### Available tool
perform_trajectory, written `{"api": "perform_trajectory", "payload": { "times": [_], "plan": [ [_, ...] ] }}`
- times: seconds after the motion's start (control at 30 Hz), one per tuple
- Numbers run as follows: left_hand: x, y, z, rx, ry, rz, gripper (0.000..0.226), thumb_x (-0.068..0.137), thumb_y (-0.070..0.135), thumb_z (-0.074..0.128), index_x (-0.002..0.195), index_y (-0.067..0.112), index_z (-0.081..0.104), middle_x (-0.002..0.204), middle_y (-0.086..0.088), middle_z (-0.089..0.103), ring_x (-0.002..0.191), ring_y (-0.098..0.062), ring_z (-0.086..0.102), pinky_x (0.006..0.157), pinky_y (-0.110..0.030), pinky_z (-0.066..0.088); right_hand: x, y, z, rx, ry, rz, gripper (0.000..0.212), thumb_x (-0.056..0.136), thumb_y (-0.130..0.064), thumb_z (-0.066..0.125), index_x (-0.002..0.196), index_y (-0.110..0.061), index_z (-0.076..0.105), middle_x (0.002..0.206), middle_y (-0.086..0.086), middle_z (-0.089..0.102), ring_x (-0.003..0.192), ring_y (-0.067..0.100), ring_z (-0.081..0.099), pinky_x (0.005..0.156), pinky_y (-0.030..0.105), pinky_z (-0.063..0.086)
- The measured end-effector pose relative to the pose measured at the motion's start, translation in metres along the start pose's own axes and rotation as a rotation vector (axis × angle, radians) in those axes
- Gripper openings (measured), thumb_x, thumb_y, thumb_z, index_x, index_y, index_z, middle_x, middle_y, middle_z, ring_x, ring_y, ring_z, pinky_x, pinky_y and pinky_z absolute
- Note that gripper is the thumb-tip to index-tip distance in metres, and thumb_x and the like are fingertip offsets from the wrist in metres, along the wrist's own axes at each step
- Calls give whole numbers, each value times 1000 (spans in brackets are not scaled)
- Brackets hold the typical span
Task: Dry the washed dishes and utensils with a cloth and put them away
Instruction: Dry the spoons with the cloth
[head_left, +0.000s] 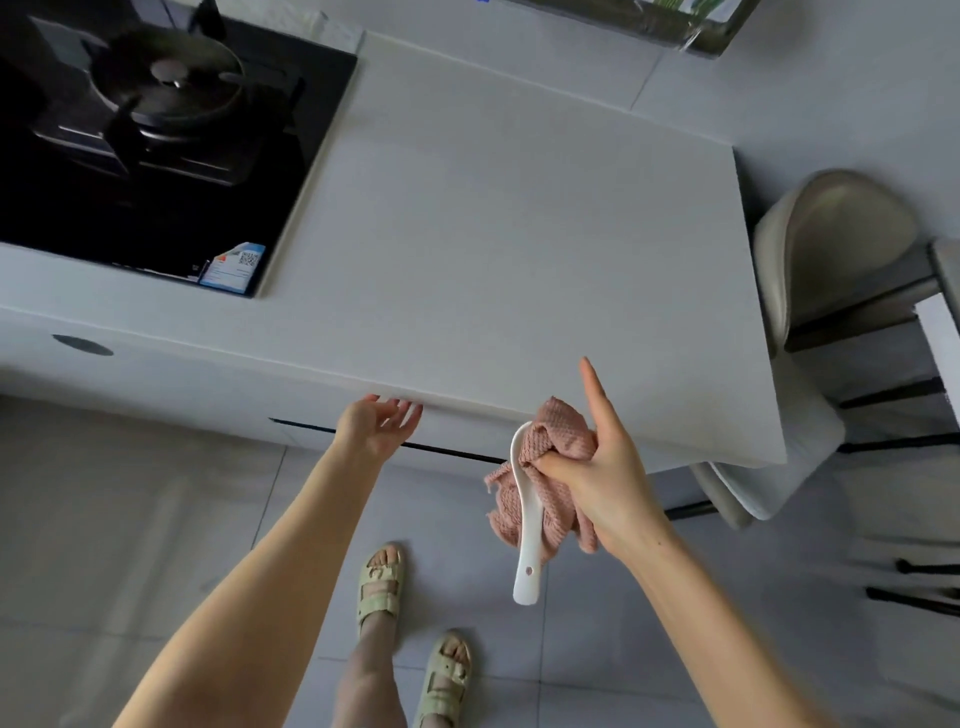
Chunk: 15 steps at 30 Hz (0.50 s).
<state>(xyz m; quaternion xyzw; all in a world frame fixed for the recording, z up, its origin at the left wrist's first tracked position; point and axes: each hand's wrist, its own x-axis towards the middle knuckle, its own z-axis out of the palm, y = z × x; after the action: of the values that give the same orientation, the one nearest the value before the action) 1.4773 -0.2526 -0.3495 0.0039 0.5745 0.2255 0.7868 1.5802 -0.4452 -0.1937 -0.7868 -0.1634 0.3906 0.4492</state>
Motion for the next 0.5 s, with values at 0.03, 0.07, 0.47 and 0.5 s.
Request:
{"api": "perform_trajectory", "payload": {
  "times": [0.03,0.07,0.47,0.5],
  "plan": [
    [-4,0,2,15,-9,19,46,89,-18,20,123,1,44,113,-20,47,113,-34,53,105,-50,37,-5,3,-1,-2,-8,-12,97,84,11,57,138,-62,21,55,-13,53,26,12,42,31,15,26],
    [-8,2,4,47,6,46,36,87,-19,23,104,-2,50,100,-19,49,99,-33,56,104,-50,39,-10,7,-2,-8,-9,-18,96,84,11,56,138,-60,21,56,-12,54,26,10,42,30,15,26],
    [-10,-3,-7,-98,-101,122,36,91,-11,41,59,6,42,65,-4,42,59,-3,49,95,-10,42,-52,50,-24,-99,24,23,99,81,8,59,138,-63,19,71,8,51,26,20,37,31,20,30],
    [-13,-6,-12,-7,-47,201,30,90,-14,38,67,2,46,74,-8,43,69,-10,52,101,-23,44,-55,51,-25,-101,17,24,99,81,8,58,138,-63,20,70,6,53,26,21,37,32,20,30]
  ]
}}
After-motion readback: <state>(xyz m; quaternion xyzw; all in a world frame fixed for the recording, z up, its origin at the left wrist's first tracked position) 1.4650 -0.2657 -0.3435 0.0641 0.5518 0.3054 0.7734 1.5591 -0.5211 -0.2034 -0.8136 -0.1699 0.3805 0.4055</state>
